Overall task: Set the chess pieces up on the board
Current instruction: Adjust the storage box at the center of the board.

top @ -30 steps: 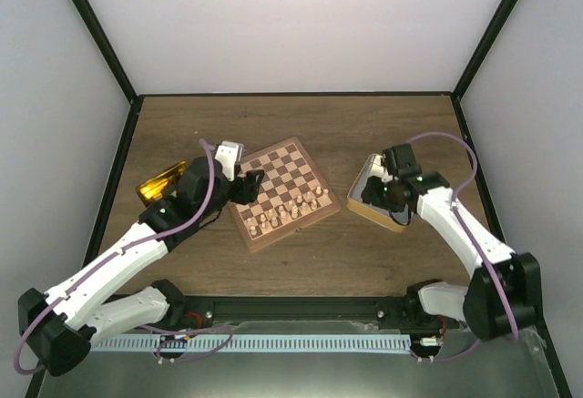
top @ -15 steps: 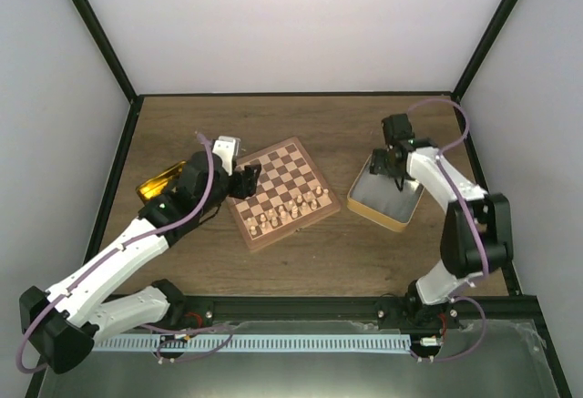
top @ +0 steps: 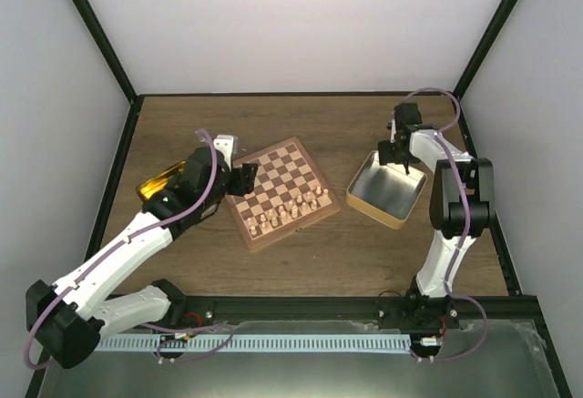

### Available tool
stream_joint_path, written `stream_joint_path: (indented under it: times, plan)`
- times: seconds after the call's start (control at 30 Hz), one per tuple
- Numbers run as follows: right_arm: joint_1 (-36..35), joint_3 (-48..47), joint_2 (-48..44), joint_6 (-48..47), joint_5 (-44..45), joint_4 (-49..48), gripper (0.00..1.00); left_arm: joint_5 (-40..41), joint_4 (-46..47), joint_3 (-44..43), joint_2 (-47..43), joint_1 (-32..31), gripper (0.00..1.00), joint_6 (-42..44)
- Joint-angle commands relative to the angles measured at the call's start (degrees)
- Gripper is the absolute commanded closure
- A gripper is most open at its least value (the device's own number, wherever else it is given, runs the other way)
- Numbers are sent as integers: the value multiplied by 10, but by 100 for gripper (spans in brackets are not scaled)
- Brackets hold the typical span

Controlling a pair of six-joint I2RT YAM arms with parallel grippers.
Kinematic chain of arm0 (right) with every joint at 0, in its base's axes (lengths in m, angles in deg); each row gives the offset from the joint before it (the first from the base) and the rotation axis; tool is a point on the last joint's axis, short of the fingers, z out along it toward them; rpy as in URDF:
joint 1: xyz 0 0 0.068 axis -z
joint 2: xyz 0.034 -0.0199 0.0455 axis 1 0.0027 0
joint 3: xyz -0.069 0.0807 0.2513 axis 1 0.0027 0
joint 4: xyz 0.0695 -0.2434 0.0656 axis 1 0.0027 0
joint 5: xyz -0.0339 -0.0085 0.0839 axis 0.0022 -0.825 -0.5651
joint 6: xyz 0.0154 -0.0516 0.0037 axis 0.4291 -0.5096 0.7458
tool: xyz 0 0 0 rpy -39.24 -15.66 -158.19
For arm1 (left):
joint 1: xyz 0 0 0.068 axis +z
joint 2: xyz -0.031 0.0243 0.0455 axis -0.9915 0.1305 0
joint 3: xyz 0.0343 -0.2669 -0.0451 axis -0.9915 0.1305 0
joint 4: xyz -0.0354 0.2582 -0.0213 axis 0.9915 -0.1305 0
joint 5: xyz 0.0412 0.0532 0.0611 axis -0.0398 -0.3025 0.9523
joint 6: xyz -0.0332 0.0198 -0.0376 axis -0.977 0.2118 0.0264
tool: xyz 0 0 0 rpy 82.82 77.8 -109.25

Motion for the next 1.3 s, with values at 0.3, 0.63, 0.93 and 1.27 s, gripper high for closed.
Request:
stream_joint_path:
  times: [0.3,0.63,0.93,1.27]
  plan:
    - [34,-36,17,56,-35,45,55,-3,-7,-26,6,7,29,1]
    - [40,-5,-14,180,34,60,69,-6,-10,-21,-11,8,29,18]
    - [64,70,-61,309,54,55,78,-11,-9,-11,-35,8,29,22]
    - [68,188,-153,498,16,6,77,-10,-7,-5,-39,10,29,24]
